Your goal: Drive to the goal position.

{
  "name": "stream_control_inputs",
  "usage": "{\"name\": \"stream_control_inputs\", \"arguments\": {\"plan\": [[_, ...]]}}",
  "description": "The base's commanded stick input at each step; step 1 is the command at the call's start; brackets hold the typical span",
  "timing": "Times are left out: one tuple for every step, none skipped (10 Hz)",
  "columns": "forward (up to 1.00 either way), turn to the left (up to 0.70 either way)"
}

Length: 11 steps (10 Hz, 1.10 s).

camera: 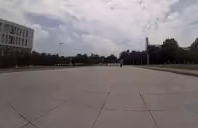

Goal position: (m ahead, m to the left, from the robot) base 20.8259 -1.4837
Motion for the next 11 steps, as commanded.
{"name": "stream_control_inputs", "arguments": {"plan": [[0.70, 0.00], [0.70, 0.00], [0.70, 0.00], [0.70, 0.00], [0.70, 0.00], [0.70, 0.00], [0.70, 0.00], [0.70, 0.00], [0.70, 0.00], [0.70, 0.00], [0.70, 0.00]]}}
